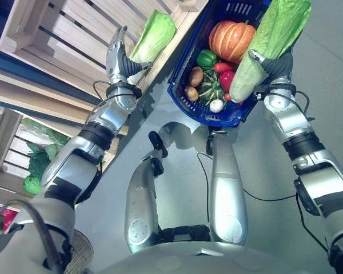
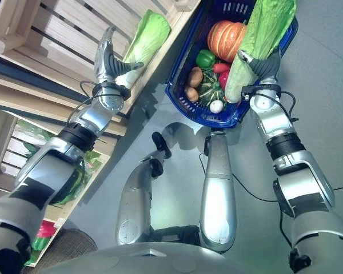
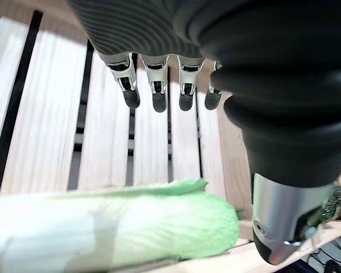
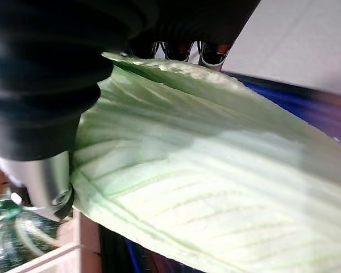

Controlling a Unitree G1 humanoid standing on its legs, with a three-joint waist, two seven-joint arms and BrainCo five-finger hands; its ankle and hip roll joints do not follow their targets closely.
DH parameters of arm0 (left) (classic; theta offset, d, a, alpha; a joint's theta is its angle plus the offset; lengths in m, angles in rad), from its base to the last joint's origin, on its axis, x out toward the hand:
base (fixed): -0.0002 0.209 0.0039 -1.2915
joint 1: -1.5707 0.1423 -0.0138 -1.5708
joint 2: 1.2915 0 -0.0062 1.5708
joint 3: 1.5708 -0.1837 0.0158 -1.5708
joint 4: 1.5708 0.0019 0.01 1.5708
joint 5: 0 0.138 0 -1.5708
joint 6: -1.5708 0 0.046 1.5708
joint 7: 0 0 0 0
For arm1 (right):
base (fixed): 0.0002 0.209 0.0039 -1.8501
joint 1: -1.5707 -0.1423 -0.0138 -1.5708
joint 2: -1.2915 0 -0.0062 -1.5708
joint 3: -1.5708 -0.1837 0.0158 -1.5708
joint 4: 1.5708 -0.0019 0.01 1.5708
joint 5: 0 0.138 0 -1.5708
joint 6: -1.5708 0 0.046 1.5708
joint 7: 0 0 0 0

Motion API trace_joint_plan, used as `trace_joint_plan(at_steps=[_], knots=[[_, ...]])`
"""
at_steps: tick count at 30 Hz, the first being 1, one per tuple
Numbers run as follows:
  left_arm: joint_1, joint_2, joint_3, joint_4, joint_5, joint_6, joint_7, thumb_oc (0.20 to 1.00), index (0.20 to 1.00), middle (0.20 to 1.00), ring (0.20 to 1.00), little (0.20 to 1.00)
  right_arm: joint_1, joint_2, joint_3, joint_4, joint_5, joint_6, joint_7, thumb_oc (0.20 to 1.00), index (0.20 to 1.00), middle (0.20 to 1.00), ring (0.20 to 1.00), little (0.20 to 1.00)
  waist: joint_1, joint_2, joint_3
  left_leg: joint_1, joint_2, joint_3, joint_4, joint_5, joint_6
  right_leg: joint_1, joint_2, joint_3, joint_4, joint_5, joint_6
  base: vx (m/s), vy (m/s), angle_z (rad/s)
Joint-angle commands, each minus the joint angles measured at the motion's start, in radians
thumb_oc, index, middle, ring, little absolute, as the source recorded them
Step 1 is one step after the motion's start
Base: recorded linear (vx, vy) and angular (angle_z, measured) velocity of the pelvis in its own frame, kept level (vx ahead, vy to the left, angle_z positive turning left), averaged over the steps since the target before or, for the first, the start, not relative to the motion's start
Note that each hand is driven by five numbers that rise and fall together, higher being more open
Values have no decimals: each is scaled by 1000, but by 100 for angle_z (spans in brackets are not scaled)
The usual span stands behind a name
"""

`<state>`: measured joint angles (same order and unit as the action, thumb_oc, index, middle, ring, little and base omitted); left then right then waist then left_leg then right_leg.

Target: Pick up fruits and vegetables into the basket

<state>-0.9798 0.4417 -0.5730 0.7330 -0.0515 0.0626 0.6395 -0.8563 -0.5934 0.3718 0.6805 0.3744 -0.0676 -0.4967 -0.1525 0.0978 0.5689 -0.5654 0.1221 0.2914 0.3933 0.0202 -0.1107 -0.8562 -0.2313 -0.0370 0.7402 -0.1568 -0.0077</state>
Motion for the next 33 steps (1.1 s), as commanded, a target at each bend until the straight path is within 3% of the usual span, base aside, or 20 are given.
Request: trace_joint_plan(at_steps=[1,8,11,12,13,17,22,27,33], knots=[[-29,-29,51,46,-60,-19,36,1000,1000,1000,1000,1000,-87,-20,31,48,34,-67,36,200,200,200,200,200,-10,92,-49,-83,-8,-2,123,-103,4,0,25,-12,-14,-59,46,19,39,0],[-58,-42,39,127,-110,3,23,1000,1000,1000,1000,1000,-138,3,36,208,91,-27,100,200,200,200,200,200,-3,111,-49,-154,-10,-1,148,-109,4,-81,32,4,24,-71,42,21,8,3],[-79,-41,29,160,-111,17,13,1000,1000,1000,1000,1000,-159,9,35,284,81,23,123,200,200,200,200,200,1,111,-49,-176,-7,-5,163,-113,7,-100,37,8,32,-72,40,0,0,0],[-87,-39,27,171,-111,20,10,1000,1000,1000,1000,1000,-166,11,37,313,101,50,144,385,385,385,385,385,3,110,-49,-182,-6,-6,166,-114,10,-105,38,7,32,-71,39,0,0,0],[-100,-33,24,183,-118,34,8,1000,1000,1000,1000,1000,-174,16,35,345,125,79,171,1000,1000,1000,1000,1000,6,106,-49,-193,-3,-7,174,-117,11,-112,40,7,33,-70,38,27,-32,1],[-141,-7,15,230,-102,64,-1,1000,1000,1000,1000,1000,-176,23,54,388,89,104,190,1000,1000,1000,1000,1000,8,85,-49,-223,7,-14,193,-122,19,-128,53,5,30,-63,37,19,-67,3],[-189,48,5,276,-104,97,6,1000,1000,1000,1000,1000,-104,1,88,284,48,116,164,1000,1000,1000,1000,1000,-10,46,-49,-253,19,-15,205,-126,25,-143,72,2,17,-48,41,4,-55,-2],[-206,117,12,289,-73,126,28,1000,1000,1000,1000,1000,87,-62,83,-2,6,104,122,1000,1000,1000,1000,1000,-61,2,-49,-272,31,-7,209,-132,23,-160,92,16,4,-39,44,10,1,-7],[-172,180,61,278,-19,151,44,1000,1000,1000,1000,1000,375,-77,-16,-333,-140,25,169,1000,1000,1000,1000,1000,-129,-38,-49,-272,41,8,202,-137,13,-167,113,47,-15,-32,53,16,52,-9]])
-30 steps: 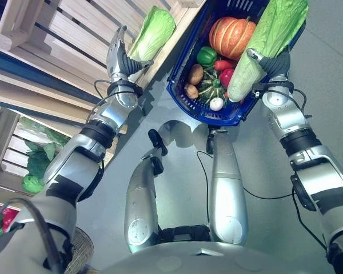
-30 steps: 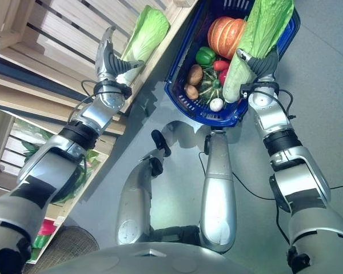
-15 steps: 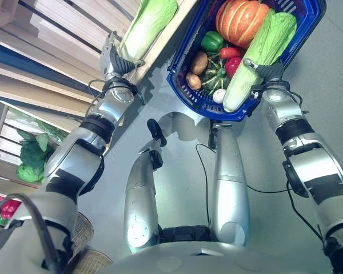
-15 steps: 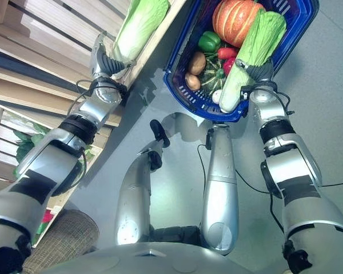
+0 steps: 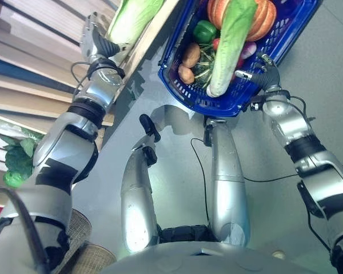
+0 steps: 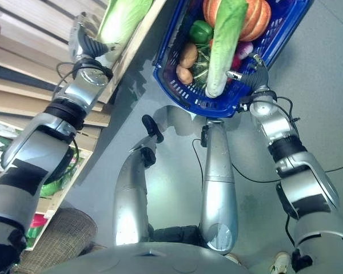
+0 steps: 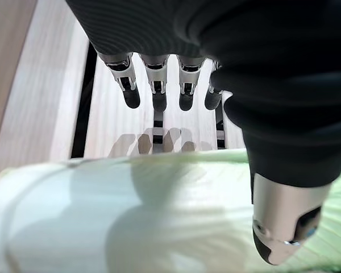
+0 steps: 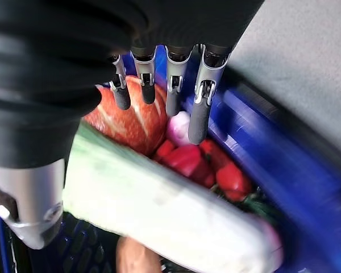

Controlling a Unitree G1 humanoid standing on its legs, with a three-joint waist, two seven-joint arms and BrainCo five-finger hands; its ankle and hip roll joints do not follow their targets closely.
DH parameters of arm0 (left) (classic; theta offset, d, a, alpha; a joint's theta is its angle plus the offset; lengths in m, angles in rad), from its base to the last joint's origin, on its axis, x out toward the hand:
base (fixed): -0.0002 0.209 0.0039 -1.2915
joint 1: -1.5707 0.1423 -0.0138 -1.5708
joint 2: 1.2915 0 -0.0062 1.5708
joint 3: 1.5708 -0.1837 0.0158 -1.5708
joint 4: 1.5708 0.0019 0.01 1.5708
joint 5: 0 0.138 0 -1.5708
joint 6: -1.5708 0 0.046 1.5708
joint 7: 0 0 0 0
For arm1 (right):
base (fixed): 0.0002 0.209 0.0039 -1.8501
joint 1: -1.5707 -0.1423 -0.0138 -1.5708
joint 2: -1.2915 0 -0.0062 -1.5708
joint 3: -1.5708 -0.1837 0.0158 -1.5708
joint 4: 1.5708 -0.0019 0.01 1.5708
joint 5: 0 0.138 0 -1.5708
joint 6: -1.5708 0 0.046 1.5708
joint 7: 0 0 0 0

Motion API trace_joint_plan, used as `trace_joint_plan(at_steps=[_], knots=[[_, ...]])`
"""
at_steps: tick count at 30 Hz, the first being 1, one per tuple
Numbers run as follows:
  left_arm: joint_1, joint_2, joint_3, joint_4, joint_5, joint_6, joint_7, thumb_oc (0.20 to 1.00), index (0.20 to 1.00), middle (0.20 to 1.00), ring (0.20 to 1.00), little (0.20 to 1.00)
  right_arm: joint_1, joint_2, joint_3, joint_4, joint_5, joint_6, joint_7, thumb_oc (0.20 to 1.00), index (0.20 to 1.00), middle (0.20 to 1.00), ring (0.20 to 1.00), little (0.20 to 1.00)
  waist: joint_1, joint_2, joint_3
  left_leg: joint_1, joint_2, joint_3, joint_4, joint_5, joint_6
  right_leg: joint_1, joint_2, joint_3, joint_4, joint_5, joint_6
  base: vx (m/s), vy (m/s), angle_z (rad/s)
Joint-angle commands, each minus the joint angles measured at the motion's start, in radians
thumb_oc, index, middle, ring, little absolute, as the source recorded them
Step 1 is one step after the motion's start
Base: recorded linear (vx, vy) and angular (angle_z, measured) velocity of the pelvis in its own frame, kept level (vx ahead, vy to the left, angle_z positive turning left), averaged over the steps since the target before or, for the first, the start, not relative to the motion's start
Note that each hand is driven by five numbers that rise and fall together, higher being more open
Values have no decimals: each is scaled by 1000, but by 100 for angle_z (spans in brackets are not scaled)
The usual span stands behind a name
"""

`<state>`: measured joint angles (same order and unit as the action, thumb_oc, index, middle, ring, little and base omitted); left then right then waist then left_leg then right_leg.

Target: Pick up fruits and vegetables into the basket

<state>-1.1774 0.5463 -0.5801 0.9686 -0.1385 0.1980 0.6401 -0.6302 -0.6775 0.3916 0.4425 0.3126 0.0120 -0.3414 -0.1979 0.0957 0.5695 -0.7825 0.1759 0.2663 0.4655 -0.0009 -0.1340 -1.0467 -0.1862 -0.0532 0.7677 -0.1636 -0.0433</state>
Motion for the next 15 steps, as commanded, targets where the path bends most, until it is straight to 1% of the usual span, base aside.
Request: trace_joint_plan(at_steps=[1,3,5,6,7,8,10,12,13,15], knots=[[32,82,80,43,70,21,37,1000,1000,1000,1000,1000,195,11,-51,-140,-91,-70,40,1000,1000,1000,1000,1000,-96,-42,-50,-53,-11,38,127,-117,34,22,71,67,-44,-26,89,15,70,-10],[54,92,102,46,55,34,27,1000,1000,1000,1000,1000,282,12,-80,-224,-103,-88,98,1000,1000,1000,1000,1000,-118,-52,-50,-46,-7,47,122,-118,30,22,74,77,-48,-25,92,18,86,-12],[69,98,117,56,35,39,1,1000,1000,1000,1000,1000,327,5,-96,-261,-93,-102,141,1000,1000,1000,1000,1000,-128,-56,-50,-39,-6,54,116,-117,28,25,76,82,-53,-24,94,15,70,-9],[78,103,127,67,10,42,-26,1000,1000,1000,1000,1000,355,4,-105,-289,-73,-102,174,1000,1000,1000,1000,1000,-135,-58,-50,-34,-5,58,114,-118,26,26,76,86,-55,-23,95,21,73,-12],[92,105,143,90,-30,49,-89,1000,1000,1000,1000,1000,388,3,-117,-322,-31,-95,210,1000,1000,1000,1000,1000,-144,-62,-50,-28,-4,64,112,-119,24,29,78,90,-60,-21,96,24,72,-19],[97,107,149,103,-46,48,-113,1000,1000,1000,1000,1000,404,2,-127,-336,-12,-88,232,1000,1000,1000,1000,1000,-150,-64,-50,-25,-3,67,113,-120,23,30,80,93,-62,-20,96,18,48,-20],[103,110,153,120,-61,38,-137,1000,1000,1000,1000,1000,417,2,-136,-351,-1,-76,246,1000,1000,1000,1000,1000,-155,-66,-50,-22,-1,71,114,-120,21,30,81,96,-63,-17,97,13,31,-14],[104,120,160,173,-132,40,-216,1000,1000,1000,1000,1000,430,-1,-143,-373,38,-52,250,1000,1000,1000,1000,1000,-169,-72,-50,-19,6,82,119,-121,22,30,85,103,-67,-11,97,15,43,-9],[105,121,164,193,-146,40,-248,1000,1000,1000,1000,1000,434,1,-148,-378,62,-42,253,1000,1000,1000,1000,1000,-173,-74,-50,-18,9,86,122,-122,22,31,87,105,-70,-9,97,10,34,-12],[114,122,166,239,-213,50,-354,1000,1000,1000,1000,1000,445,4,-159,-383,96,-30,259,1000,1000,1000,1000,1000,-183,-78,-50,-16,15,96,127,-124,23,33,92,110,-77,-4,96,6,35,-13]])
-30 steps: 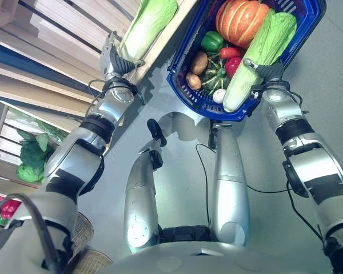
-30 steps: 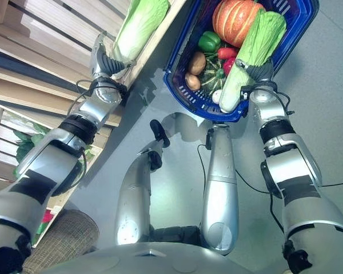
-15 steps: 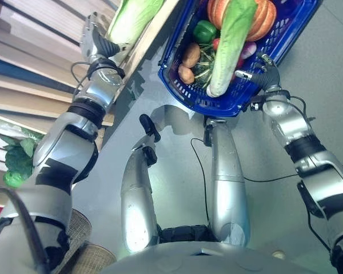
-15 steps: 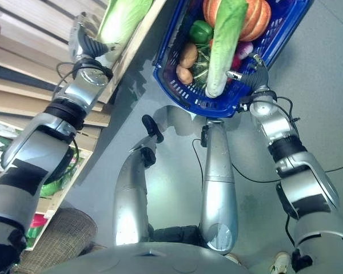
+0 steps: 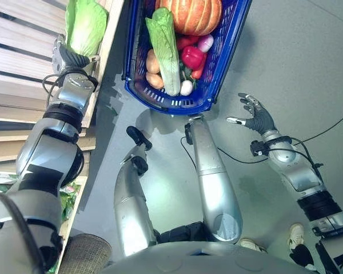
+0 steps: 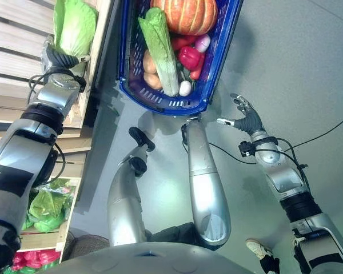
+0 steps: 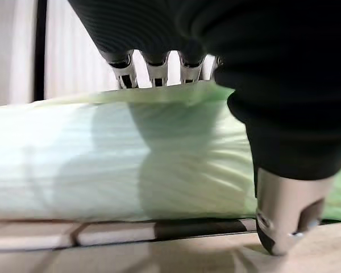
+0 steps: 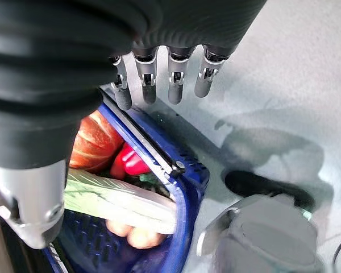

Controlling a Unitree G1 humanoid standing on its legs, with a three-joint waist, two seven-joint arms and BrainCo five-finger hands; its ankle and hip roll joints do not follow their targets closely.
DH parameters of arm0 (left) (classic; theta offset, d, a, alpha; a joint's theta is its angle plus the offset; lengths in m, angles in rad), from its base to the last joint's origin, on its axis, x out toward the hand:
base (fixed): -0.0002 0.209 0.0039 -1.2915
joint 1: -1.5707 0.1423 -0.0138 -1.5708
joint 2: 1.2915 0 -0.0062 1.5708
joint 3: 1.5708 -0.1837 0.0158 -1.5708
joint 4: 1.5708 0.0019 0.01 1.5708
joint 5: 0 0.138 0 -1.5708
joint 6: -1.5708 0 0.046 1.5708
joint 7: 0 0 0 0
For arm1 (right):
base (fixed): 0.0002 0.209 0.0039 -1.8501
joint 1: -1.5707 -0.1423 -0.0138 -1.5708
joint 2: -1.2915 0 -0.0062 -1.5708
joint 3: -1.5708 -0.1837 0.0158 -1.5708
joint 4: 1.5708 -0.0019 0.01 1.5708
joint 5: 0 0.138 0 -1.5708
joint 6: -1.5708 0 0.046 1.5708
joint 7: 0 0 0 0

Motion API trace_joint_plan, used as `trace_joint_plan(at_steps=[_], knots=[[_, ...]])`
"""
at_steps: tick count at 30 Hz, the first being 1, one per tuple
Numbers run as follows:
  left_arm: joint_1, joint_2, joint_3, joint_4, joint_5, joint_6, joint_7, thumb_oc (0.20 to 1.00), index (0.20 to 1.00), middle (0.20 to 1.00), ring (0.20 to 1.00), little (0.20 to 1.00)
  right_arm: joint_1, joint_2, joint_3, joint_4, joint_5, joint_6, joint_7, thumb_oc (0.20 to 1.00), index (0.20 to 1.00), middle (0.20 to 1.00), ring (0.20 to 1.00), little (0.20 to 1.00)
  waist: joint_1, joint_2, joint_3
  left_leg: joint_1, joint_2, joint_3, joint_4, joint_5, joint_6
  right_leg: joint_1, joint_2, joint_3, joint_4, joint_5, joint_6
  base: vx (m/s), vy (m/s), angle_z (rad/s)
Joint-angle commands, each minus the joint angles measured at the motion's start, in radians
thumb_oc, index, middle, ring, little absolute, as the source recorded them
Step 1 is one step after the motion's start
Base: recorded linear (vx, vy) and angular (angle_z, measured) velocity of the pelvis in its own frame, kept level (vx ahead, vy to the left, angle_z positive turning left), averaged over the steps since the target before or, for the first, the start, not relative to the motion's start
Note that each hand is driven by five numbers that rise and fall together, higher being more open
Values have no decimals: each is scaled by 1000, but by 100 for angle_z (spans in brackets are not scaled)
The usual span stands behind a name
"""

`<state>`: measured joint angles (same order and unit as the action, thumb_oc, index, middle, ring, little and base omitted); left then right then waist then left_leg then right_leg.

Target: Pick up fruits and vegetables into the basket

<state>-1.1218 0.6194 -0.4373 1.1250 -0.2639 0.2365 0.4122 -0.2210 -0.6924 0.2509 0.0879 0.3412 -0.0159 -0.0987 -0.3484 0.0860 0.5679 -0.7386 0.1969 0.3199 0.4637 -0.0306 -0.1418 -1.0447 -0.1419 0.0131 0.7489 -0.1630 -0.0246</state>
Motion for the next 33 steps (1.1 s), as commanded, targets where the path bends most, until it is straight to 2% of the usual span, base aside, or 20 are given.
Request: trace_joint_plan(at_steps=[1,4,7,12,16,17,18,19,25,29,33], knots=[[64,47,24,101,-106,26,-178,1000,1000,1000,1000,1000,37,20,-22,-29,76,7,15,1000,1000,1000,1000,1000,-36,-69,-48,-60,-3,46,130,-94,32,32,49,45,-62,-3,77,9,37,-10],[84,35,18,121,-123,71,-305,1000,1000,1000,1000,1000,39,21,-29,-27,102,33,22,1000,1000,1000,1000,1000,-41,-70,-48,-60,0,53,131,-95,33,30,51,48,-69,3,76,9,32,-8],[104,21,14,127,-99,117,-386,1000,1000,1000,1000,1000,37,21,-36,-21,107,51,16,1000,1000,1000,1000,1000,-42,-70,-48,-58,1,57,130,-95,37,34,53,48,-78,7,73,7,25,-8],[110,7,3,151,-91,168,-421,1000,1000,1000,1000,1000,22,12,-38,-2,131,70,2,1000,1000,1000,1000,1000,-45,-74,-48,-64,3,57,134,-96,41,31,57,50,-82,9,67,4,8,-2],[114,-6,1,168,-93,184,-437,1000,1000,1000,1000,1000,24,18,-30,6,134,60,6,1000,1000,1000,1000,1000,-45,-77,-48,-71,3,52,139,-100,45,28,62,51,-78,6,62,0,0,0],[115,-9,0,171,-95,183,-439,564,564,564,564,564,24,20,-27,7,134,57,8,1000,1000,1000,1000,1000,-45,-78,-48,-73,3,51,142,-101,46,27,62,51,-77,6,61,0,0,0],[116,-12,0,171,-98,183,-442,241,241,241,241,241,23,21,-25,6,131,57,10,1000,1000,1000,1000,1000,-45,-79,-48,-74,4,50,144,-101,46,26,63,52,-77,5,61,0,0,0],[117,-19,2,173,-92,180,-449,200,200,200,200,200,19,23,-22,10,130,56,11,1000,1000,1000,1000,1000,-43,-81,-48,-76,3,48,145,-102,47,27,63,51,-78,5,59,0,0,0],[148,-57,-12,152,-71,139,-463,200,200,200,200,200,10,32,-11,4,141,30,2,1000,1000,1000,1000,1000,-35,-83,-48,-71,-2,44,140,-104,53,39,66,44,-84,4,58,0,0,0],[178,-76,3,103,-95,94,-382,200,200,200,200,200,10,39,-14,-17,137,4,-1,1000,1000,1000,1000,1000,-26,-85,-48,-54,-7,39,130,-103,55,60,65,38,-94,4,58,0,0,0],[226,-80,41,0,-127,20,-295,200,200,200,200,200,25,43,-39,-84,119,-48,-20,1000,1000,1000,1000,1000,-11,-80,-48,-17,-16,34,115,-101,58,98,54,29,-103,1,62,-3,4,1]])
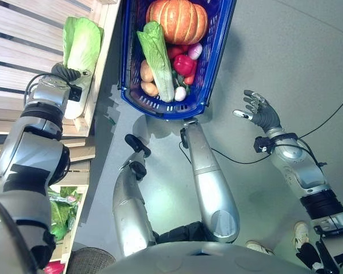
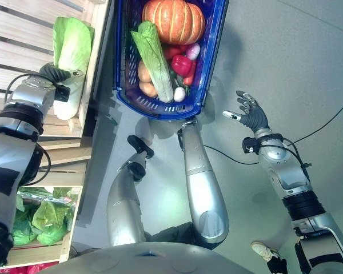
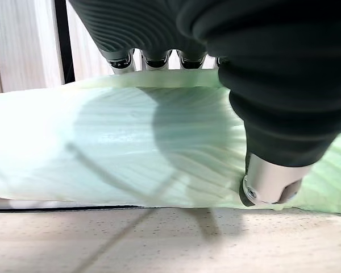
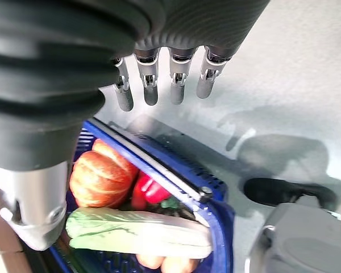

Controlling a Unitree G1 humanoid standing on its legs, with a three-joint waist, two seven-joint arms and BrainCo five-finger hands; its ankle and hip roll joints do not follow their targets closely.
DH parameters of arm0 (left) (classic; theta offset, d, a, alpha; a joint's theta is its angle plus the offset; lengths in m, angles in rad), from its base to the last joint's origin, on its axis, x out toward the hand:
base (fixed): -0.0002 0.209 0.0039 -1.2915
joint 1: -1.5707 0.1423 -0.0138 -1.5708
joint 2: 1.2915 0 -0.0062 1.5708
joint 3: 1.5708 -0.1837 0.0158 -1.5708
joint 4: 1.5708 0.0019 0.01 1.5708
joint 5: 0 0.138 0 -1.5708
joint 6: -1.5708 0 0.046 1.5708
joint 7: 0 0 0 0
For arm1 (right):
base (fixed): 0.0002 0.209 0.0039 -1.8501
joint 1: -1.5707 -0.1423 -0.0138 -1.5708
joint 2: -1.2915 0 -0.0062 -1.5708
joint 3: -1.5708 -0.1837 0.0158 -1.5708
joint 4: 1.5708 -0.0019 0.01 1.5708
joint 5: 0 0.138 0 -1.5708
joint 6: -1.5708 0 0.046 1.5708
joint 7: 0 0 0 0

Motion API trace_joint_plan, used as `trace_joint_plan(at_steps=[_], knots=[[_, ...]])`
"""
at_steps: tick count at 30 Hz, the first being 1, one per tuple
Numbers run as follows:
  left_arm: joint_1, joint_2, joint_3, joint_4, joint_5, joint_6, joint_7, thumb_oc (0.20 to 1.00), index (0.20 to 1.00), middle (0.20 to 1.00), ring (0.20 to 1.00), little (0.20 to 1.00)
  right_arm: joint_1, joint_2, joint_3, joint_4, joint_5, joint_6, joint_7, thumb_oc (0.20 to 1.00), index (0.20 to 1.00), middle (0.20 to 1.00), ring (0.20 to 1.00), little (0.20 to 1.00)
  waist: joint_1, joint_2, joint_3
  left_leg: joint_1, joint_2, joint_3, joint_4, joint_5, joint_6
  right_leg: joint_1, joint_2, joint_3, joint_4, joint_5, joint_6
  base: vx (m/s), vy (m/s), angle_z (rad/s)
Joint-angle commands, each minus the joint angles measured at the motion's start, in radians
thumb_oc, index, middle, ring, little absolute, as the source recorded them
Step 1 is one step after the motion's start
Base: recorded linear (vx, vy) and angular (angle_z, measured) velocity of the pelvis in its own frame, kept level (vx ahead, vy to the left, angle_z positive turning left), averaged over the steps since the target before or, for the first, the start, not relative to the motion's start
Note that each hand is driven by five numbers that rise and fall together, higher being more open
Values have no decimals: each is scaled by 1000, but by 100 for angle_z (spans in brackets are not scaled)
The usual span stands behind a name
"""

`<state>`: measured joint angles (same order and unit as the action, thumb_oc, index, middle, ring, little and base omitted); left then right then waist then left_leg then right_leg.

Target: Pick up fruits and vegetables into the basket

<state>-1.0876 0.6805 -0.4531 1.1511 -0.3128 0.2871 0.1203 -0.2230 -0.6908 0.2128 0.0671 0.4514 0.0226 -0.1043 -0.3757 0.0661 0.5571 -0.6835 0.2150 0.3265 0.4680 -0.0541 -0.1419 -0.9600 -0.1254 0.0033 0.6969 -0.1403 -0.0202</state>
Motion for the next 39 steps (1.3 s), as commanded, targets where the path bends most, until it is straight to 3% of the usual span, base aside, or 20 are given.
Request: trace_joint_plan(at_steps=[1,3,7,11,17,19,24,28,32,39], knots=[[211,-141,67,-57,-80,-57,20,200,200,200,200,200,35,41,-11,-85,6,-105,-18,1000,1000,1000,1000,1000,20,-57,-37,-58,-38,28,106,-79,59,27,34,36,-54,-22,59,-13,20,4],[266,-141,92,-133,-96,-140,80,200,200,200,200,200,45,44,-40,-140,4,-146,5,1000,1000,1000,1000,1000,29,-48,-37,-21,-49,27,92,-80,60,65,23,29,-63,-26,61,-13,42,3],[359,-150,131,-271,-89,-228,148,200,200,200,200,200,46,51,-69,-217,-32,-181,30,1000,1000,1000,1000,1000,54,-31,-37,44,-61,21,68,-79,61,129,-1,11,-82,-28,66,-8,32,6],[463,-165,162,-432,2,-361,289,200,200,200,200,200,19,62,-99,-297,-18,-238,39,1000,1000,1000,1000,1000,93,-13,-37,124,-74,6,36,-79,63,220,-24,-16,-115,-30,72,-22,-16,13],[532,-153,179,-644,121,-479,450,200,200,200,200,200,-69,121,-63,-362,38,-216,3,1000,1000,1000,1000,1000,158,-12,-37,239,-86,-25,8,-79,67,370,-47,-53,-155,-32,74,2,-78,22],[532,-156,179,-702,147,-480,466,200,200,200,200,200,-113,153,-38,-373,34,-208,-27,1000,1000,1000,1000,1000,180,-17,-37,247,-87,-26,-5,-52,78,391,-53,-73,-174,-2,64,-92,-125,24],[523,-163,151,-801,232,-505,516,200,200,200,200,200,-215,250,51,-356,88,-138,-139,1000,1000,1000,1000,1000,233,-38,-37,317,-93,-60,-14,-53,84,491,-62,-108,-195,6,61,-12,-127,21],[506,-160,113,-881,325,-482,542,200,200,200,200,200,-263,327,114,-321,182,-110,-200,1000,1000,1000,1000,1000,270,-62,-37,372,-94,-82,-21,-55,88,574,-67,-137,-217,14,63,26,-131,21],[482,-158,74,-932,444,-474,568,200,200,200,200,200,-291,389,178,-261,257,-124,-241,1000,1000,1000,1000,1000,302,-76,-62,418,-96,-99,-39,-55,89,644,-68,-164,-253,23,67,60,-111,19],[428,-149,-17,-980,621,-405,570,200,200,200,200,200,-329,442,243,-177,330,-132,-313,1000,1000,1000,1000,1000,334,-93,-109,483,-96,-105,-72,-68,89,736,-71,-193,-320,38,81,64,-56,15]])
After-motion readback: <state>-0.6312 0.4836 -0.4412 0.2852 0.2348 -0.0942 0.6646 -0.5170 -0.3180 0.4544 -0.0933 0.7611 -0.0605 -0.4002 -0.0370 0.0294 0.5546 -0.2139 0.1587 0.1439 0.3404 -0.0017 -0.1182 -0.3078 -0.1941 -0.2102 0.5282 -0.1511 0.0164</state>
